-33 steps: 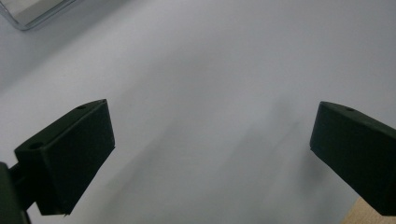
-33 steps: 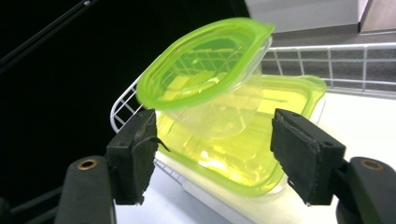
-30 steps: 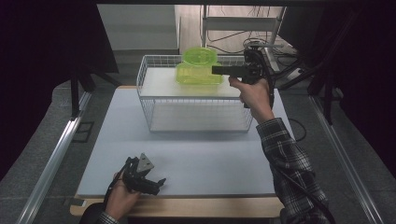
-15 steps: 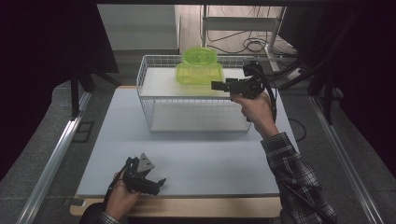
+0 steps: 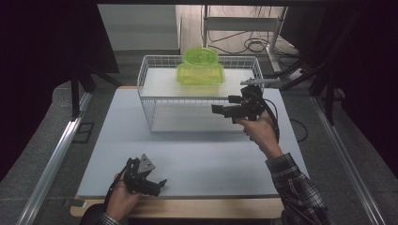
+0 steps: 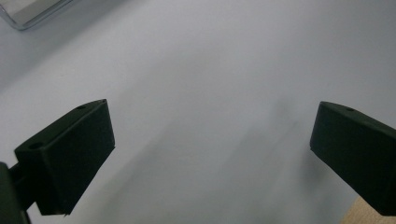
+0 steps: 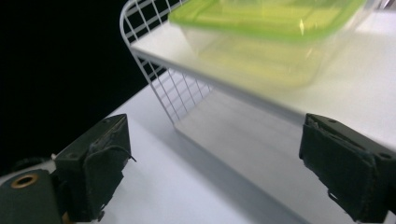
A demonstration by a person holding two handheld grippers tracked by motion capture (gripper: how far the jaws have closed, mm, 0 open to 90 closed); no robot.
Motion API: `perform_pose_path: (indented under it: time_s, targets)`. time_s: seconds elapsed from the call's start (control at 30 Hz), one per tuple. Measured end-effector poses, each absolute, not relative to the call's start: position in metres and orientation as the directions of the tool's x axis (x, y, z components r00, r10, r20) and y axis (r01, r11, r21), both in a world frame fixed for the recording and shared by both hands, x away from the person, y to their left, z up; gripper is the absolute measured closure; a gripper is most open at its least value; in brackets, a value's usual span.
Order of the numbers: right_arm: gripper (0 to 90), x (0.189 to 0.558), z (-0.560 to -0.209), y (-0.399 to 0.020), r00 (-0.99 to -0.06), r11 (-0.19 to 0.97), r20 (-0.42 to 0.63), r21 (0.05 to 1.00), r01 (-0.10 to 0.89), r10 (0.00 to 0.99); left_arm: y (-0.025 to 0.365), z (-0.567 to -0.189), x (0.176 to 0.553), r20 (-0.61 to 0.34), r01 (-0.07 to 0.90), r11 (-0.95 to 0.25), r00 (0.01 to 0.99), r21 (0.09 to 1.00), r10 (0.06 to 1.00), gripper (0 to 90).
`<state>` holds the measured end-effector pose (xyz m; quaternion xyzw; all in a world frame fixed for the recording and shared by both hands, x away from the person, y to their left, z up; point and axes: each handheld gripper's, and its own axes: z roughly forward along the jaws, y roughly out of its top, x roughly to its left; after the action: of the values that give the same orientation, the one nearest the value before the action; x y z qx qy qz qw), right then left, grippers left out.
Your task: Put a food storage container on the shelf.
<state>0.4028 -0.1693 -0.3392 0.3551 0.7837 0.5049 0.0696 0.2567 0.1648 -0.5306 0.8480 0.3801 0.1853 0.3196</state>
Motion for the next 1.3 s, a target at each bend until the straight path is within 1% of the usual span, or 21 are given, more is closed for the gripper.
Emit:
perform_pose_path:
  time_s: [0.17, 0.3, 0.6, 0.63, 0.87, 1.03, 1.07, 1.1, 1.23, 1.3]
  targets:
    - [5.6, 0.392, -0.361, -0.175, -0.747, 0.274, 0.226, 0.833, 0.481, 0.625, 0.165, -0.531, 0.257, 0.072, 0.524, -0.509, 0.645, 0.683, 0.761, 0.0]
    - [4.5, 0.382, -0.380, -0.180, -0.752, 0.321, 0.181, 0.823, 0.468, 0.633, 0.165, -0.531, 0.257, 0.073, 0.524, -0.513, 0.647, 0.680, 0.759, 0.0]
    - [4.8, 0.361, -0.417, -0.193, -0.744, 0.338, 0.146, 0.822, 0.458, 0.652, 0.163, -0.532, 0.257, 0.069, 0.525, -0.515, 0.652, 0.678, 0.755, 0.0]
    - [4.6, 0.356, -0.424, -0.195, -0.742, 0.344, 0.130, 0.824, 0.450, 0.658, 0.163, -0.532, 0.257, 0.072, 0.523, -0.517, 0.653, 0.678, 0.754, 0.0]
    - [3.2, 0.343, -0.442, -0.199, -0.732, 0.373, 0.070, 0.825, 0.424, 0.678, 0.163, -0.532, 0.257, 0.071, 0.521, -0.517, 0.655, 0.679, 0.752, 0.0]
    - [2.7, 0.337, -0.461, -0.207, -0.718, 0.365, 0.068, 0.825, 0.431, 0.693, 0.161, -0.532, 0.256, 0.076, 0.508, -0.528, 0.668, 0.680, 0.740, 0.0]
    - [2.4, 0.336, -0.470, -0.210, -0.717, 0.375, 0.065, 0.818, 0.437, 0.694, 0.159, -0.533, 0.256, 0.084, 0.499, -0.540, 0.677, 0.677, 0.731, 0.0]
    - [2.4, 0.336, -0.470, -0.210, -0.717, 0.375, 0.065, 0.818, 0.437, 0.694, 0.159, -0.533, 0.256, 0.084, 0.499, -0.540, 0.677, 0.677, 0.731, 0.0]
    - [2.2, 0.337, -0.486, -0.215, -0.702, 0.397, 0.049, 0.795, 0.458, 0.711, 0.157, -0.534, 0.255, 0.100, 0.488, -0.558, 0.686, 0.671, 0.720, 0.0]
    - [2.2, 0.339, -0.497, -0.218, -0.687, 0.413, 0.043, 0.772, 0.484, 0.725, 0.157, -0.534, 0.255, 0.101, 0.488, -0.559, 0.687, 0.670, 0.720, 0.0]
